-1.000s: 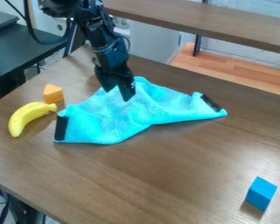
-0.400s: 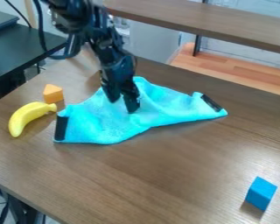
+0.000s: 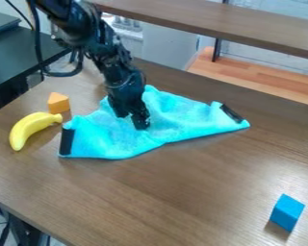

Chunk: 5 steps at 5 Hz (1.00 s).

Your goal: Move the cloth to the left of the table

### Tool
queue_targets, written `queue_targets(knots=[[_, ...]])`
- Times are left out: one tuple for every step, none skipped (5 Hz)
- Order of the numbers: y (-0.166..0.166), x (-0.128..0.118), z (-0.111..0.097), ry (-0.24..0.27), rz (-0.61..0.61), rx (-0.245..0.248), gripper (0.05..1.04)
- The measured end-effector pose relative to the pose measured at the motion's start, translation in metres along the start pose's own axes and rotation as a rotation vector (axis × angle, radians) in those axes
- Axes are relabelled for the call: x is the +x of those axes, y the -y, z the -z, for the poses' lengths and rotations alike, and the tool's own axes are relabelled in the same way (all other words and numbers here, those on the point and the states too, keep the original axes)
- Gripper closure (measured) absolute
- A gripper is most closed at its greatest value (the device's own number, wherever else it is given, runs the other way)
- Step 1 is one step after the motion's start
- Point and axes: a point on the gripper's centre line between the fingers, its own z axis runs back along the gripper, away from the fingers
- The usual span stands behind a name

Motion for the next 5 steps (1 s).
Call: queue_targets(knots=[[0.010,-0.015,-0.003,-0.011,0.048,-0.018,0.084],[0.014,-0.035,-0.008,-0.020,0.091,-0.016,0.084],[0.017,-0.057,-0.014,-0.033,0.131,-0.027,0.084],[0.021,-0.082,-0.022,-0.057,0.176,-0.045,0.084],[0.025,-0.104,-0.028,-0.073,0.210,-0.060,0.084]])
